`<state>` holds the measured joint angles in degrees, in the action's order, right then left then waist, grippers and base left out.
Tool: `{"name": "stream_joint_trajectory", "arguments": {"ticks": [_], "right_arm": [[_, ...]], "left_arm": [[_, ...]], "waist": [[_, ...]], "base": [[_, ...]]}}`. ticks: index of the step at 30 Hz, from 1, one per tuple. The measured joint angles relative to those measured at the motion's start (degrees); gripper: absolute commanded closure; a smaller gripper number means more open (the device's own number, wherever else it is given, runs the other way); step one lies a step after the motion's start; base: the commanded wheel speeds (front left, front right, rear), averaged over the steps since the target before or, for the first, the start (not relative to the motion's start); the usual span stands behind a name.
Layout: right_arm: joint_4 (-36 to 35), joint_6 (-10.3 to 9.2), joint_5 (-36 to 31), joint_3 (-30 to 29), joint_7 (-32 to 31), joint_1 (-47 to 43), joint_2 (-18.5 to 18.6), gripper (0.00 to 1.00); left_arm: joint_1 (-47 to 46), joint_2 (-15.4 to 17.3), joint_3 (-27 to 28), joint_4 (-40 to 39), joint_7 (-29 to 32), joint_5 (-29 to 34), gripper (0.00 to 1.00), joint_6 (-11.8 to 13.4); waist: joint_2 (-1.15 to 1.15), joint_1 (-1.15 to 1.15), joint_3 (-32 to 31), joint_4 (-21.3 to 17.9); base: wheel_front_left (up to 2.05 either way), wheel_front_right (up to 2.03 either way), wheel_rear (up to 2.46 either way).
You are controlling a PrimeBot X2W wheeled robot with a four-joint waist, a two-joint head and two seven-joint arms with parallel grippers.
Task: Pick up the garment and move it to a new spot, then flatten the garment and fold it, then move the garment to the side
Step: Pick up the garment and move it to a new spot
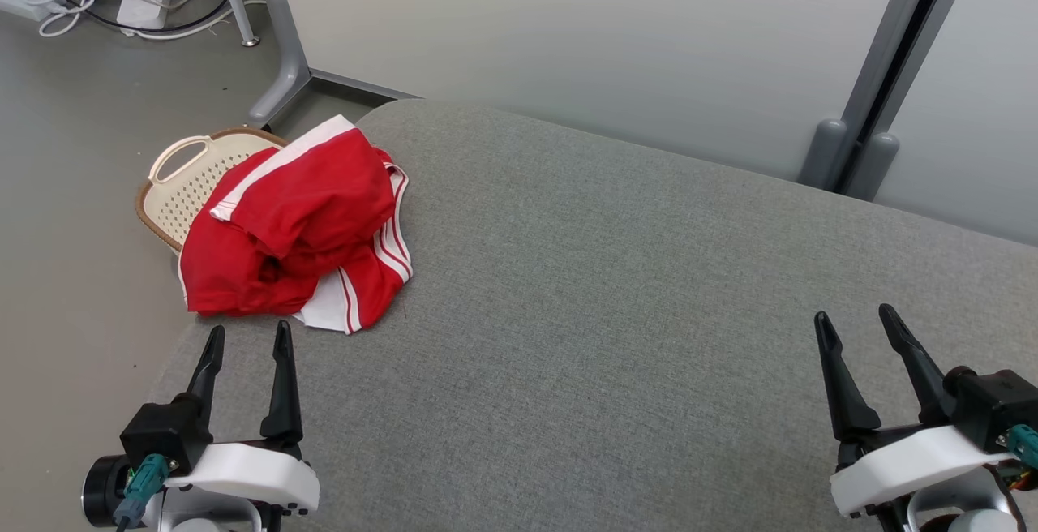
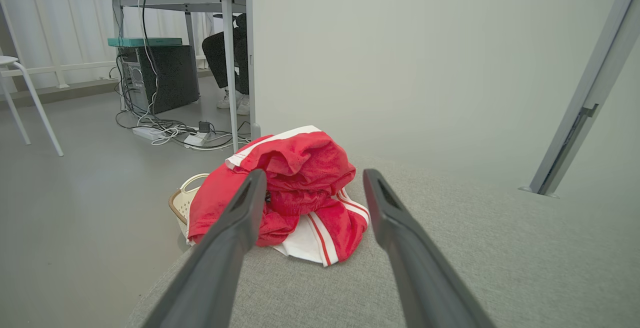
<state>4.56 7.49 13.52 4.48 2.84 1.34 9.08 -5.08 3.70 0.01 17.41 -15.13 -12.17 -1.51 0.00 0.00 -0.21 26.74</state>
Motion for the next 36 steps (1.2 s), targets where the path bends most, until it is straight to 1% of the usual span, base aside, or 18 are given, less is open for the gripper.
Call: {"name": "stream_joint_trajectory", "arguments": {"ticks": [11,18,21,26,31,36], "right_arm": [[-0.19,0.0,0.1,-0.01,-0.34,0.05,0.18,0.0],[-2.85,0.0,0.05,0.0,-2.13,2.02,1.92,0.0],[-4.86,0.0,0.02,0.13,-3.54,3.52,3.48,0.0],[-7.98,0.0,0.1,0.09,-5.88,6.11,6.37,0.0],[-10.37,0.0,0.6,0.2,-7.25,8.48,8.81,0.0],[-11.07,0.0,1.09,0.2,-7.72,10.1,10.26,0.0]], "left_arm": [[-0.51,-0.12,-0.1,0.6,0.0,-0.07,0.0,0.0],[-5.84,-0.42,-0.13,3.52,0.0,-1.26,0.0,0.01],[-10.51,-0.47,0.59,6.51,0.0,-2.11,0.0,0.05],[-19.0,-0.14,2.7,13.83,0.0,-2.79,0.0,0.42],[-26.84,2.23,5.36,22.07,0.0,-3.09,0.0,1.14],[-32.04,4.8,7.11,30.18,0.0,-3.43,0.0,1.56]], "waist": [[0.0,0.0,0.26,-0.03],[0.0,0.0,3.66,-0.73],[0.0,0.0,6.37,-1.3],[0.0,0.0,11.9,-2.52],[0.0,0.0,17.6,-3.93],[0.0,0.0,22.04,-5.43]], "base": [[0.0,0.0,0.0],[0.0,0.0,0.0],[0.0,0.0,0.0],[0.0,0.0,0.0],[0.0,0.0,0.0],[0.0,0.0,0.0]]}}
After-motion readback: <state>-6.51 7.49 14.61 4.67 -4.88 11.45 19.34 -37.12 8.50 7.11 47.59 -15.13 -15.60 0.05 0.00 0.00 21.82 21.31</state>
